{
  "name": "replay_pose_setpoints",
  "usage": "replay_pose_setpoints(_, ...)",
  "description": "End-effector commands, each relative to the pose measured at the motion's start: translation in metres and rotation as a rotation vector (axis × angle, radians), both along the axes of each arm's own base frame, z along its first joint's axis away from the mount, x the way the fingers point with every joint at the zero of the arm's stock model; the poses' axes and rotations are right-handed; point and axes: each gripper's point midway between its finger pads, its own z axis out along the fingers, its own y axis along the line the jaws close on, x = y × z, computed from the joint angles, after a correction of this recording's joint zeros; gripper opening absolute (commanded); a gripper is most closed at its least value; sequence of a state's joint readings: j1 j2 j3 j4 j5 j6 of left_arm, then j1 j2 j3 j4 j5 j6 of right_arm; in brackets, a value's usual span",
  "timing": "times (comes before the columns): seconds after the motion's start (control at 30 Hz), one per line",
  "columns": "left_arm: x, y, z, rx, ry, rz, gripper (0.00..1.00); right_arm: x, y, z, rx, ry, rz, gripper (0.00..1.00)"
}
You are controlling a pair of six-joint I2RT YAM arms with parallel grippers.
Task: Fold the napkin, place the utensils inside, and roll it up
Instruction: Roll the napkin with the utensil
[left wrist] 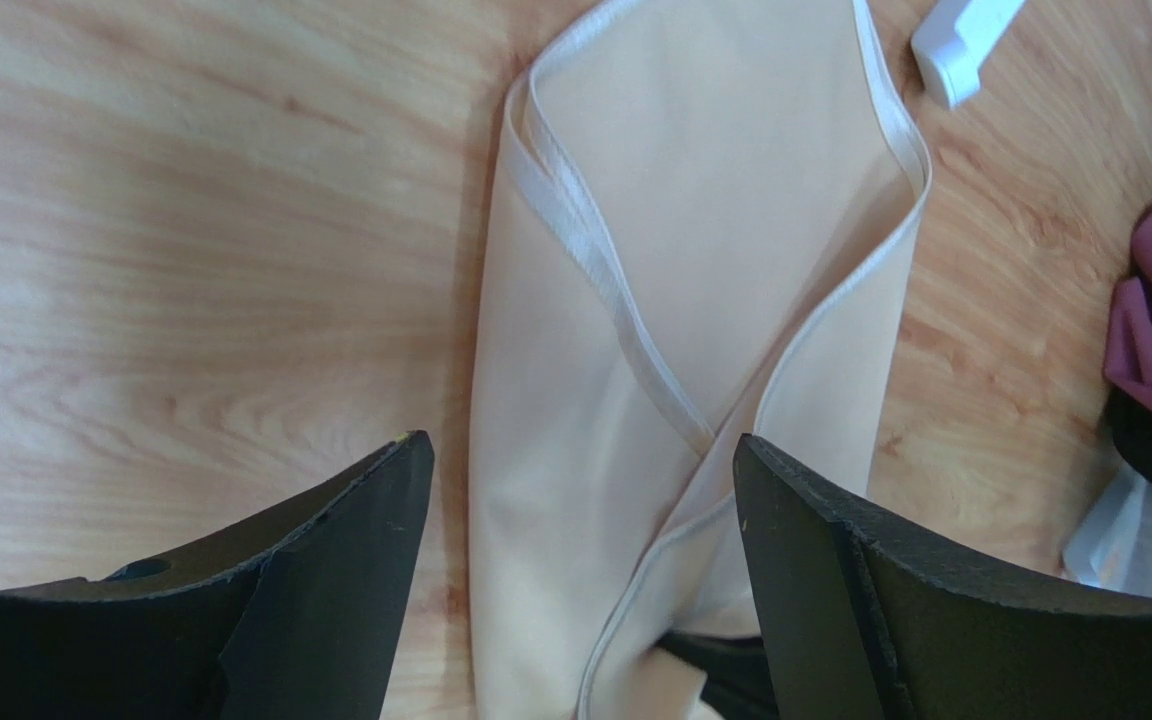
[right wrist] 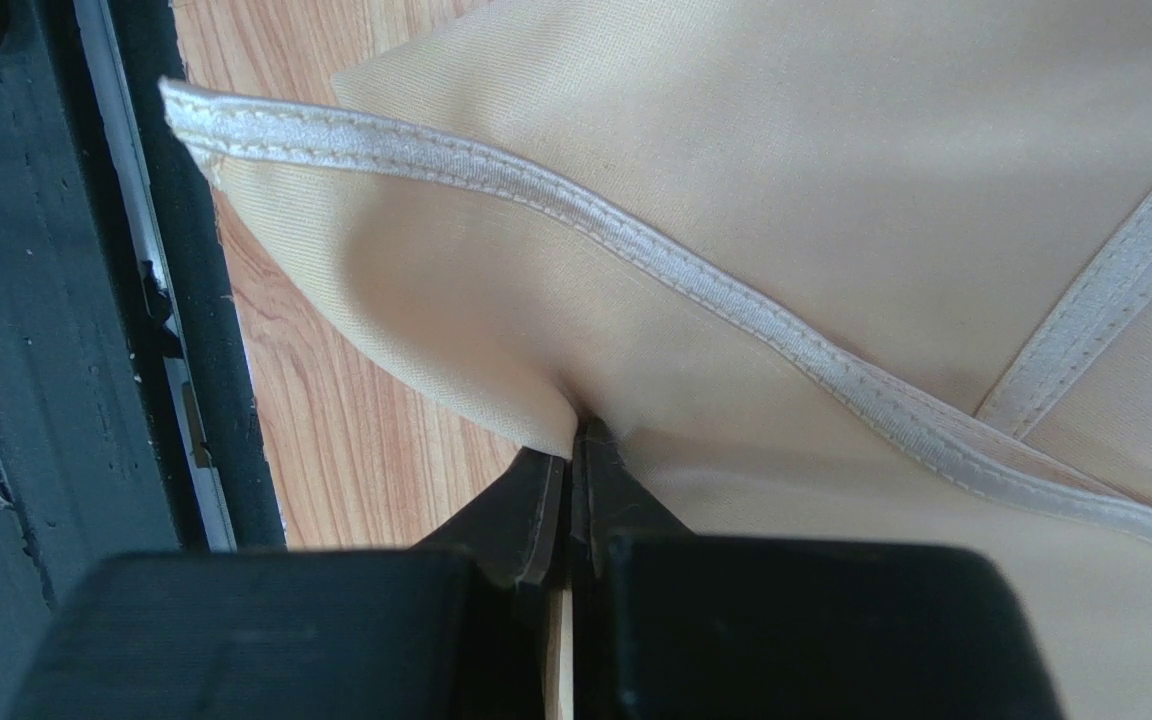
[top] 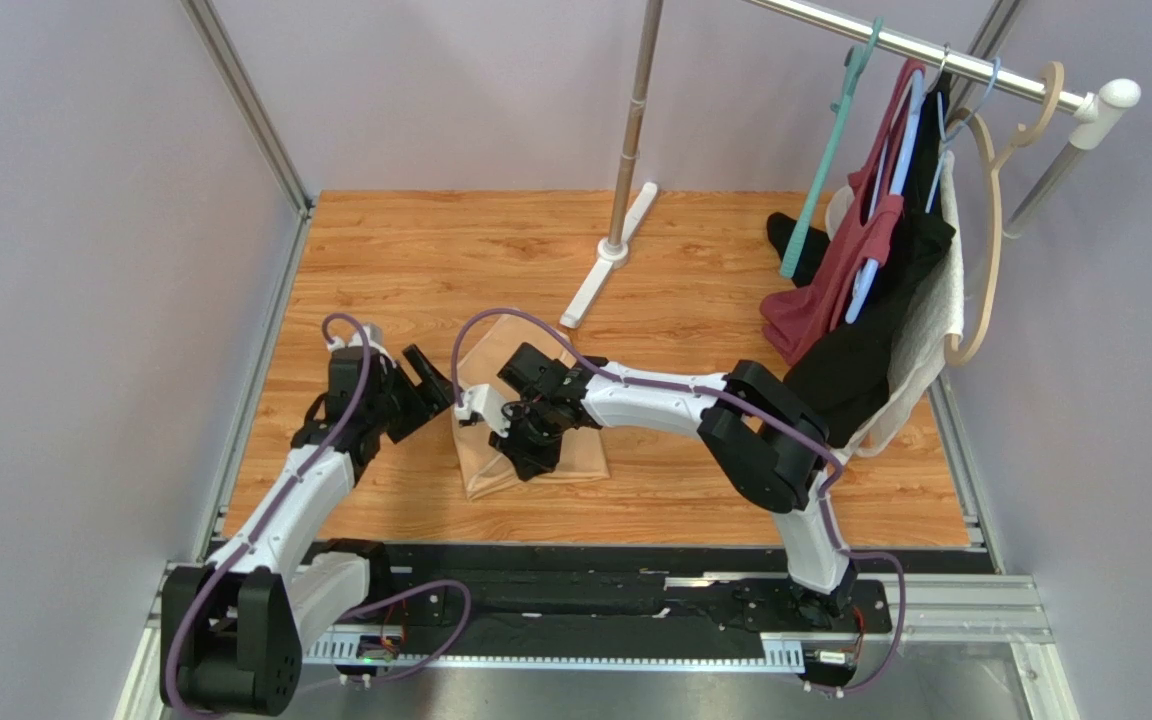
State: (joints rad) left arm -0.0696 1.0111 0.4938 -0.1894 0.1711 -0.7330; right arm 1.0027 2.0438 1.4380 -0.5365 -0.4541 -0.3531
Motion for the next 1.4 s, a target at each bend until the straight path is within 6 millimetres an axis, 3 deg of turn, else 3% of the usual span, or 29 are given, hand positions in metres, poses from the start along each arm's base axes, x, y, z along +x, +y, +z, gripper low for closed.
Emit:
replay_pose_setpoints(0.0, -0.026, -0.017, 0.0, -0.104, 0.032, -0.058, 0.82, 0.001, 0.005, 0.005, 0.01, 0.046, -0.017, 0.0)
replay_pose_setpoints(0.2, -0.055, -0.033, -0.01, -0.183, 0.123, -0.127, 0.8, 0.001, 0.004, 0.003, 0.009, 0.054, -0.023, 0.0)
replay_pose_setpoints(0.33, -0.073, -0.029, -0.019, -0.153, 0.181, -0.132, 0.78, 0.003, 0.004, 0.003, 0.013, 0.064, -0.035, 0.0)
replay_pose_setpoints(0.63, -0.097, -0.048, -0.029, -0.201, 0.256, -0.178, 0.74, 0.004, 0.005, 0.002, 0.022, 0.072, -0.045, 0.0)
replay_pose_setpoints(1.0, -0.111, -0.055, -0.045, -0.201, 0.303, -0.178, 0.68, 0.0, 0.006, 0.002, 0.043, 0.087, -0.044, 0.0)
replay_pose_setpoints(1.37, -0.102, -0.059, -0.051, -0.206, 0.3, -0.187, 0.65, -0.001, 0.008, 0.0, 0.048, 0.099, -0.048, 0.0)
